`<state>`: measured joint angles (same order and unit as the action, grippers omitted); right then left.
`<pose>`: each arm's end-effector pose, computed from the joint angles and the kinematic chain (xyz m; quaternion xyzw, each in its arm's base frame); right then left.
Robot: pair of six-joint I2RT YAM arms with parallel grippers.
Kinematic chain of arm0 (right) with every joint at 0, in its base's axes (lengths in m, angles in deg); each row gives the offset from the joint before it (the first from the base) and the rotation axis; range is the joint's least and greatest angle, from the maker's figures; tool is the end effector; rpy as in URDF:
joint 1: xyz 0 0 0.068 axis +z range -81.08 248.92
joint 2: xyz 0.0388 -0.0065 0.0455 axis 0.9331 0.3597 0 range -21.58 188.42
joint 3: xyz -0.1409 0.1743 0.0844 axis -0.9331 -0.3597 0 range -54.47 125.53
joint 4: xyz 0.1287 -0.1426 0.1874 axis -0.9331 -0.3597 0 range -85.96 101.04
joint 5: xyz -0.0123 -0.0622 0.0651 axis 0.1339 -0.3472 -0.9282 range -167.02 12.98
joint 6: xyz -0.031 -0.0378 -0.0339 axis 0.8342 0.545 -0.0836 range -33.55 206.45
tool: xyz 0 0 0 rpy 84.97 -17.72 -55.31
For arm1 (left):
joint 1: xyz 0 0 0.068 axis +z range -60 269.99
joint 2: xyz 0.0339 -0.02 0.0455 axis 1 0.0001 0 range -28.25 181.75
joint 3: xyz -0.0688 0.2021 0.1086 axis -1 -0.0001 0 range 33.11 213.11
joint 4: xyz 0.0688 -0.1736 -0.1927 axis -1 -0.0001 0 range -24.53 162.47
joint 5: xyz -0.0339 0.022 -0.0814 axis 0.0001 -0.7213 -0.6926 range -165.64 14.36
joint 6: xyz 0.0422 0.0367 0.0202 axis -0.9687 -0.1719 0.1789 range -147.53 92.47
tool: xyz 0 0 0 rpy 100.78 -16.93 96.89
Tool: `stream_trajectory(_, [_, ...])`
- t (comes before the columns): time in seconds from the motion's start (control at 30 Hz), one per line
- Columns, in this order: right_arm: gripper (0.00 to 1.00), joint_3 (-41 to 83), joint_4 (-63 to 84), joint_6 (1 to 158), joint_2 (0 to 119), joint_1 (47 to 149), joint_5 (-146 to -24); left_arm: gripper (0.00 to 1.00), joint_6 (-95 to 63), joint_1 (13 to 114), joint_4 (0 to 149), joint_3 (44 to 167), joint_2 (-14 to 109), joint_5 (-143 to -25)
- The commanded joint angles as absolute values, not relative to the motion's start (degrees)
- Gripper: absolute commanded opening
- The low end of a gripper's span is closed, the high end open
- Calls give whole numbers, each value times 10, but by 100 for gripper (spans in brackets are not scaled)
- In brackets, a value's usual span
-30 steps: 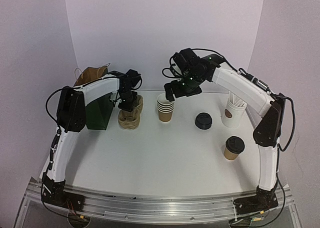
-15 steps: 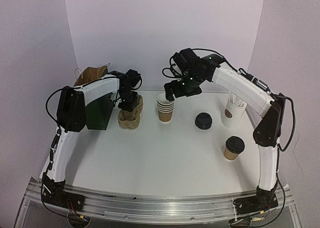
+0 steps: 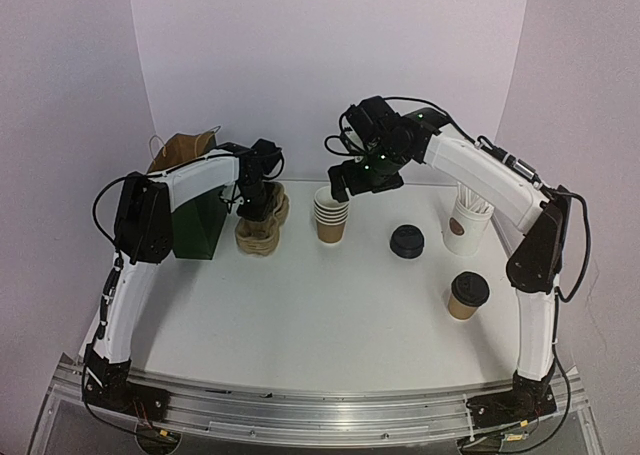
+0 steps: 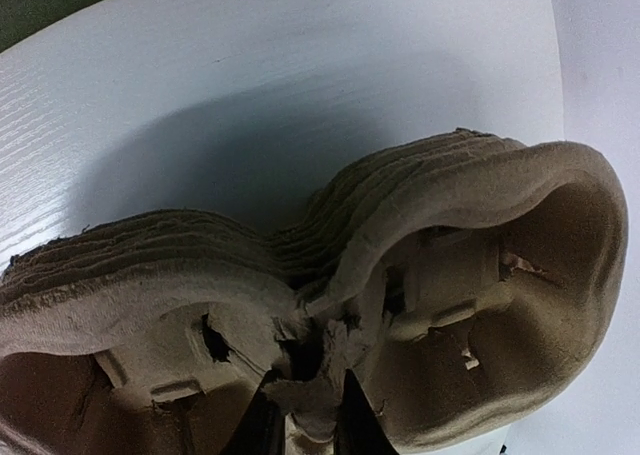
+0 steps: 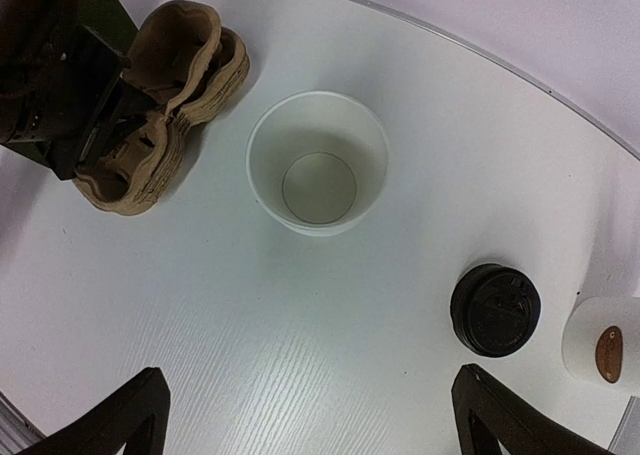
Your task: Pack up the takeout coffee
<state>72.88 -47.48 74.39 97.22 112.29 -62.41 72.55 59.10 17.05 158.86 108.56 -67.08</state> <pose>0.3317 0.2983 0.3224 -0.2096 0.9091 0.0521 0.3561 0.4265 -0.2477 0.1737 -0.5668 0.7951 -0.1546 0.1508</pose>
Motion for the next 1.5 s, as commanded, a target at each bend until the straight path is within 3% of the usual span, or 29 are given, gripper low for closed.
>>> stream_trajectory(0.0, [98, 742, -481, 740, 954, 1122, -627, 13, 721, 595, 172, 1583, 1075, -673])
stream_trajectory(1.0, [98, 740, -481, 735, 950, 1121, -624, 10, 701, 595, 177, 1592, 991, -663])
stream_trajectory(1.47, [98, 784, -480, 761, 940, 1114, -582, 10, 632, 552, 192, 1526, 895, -698])
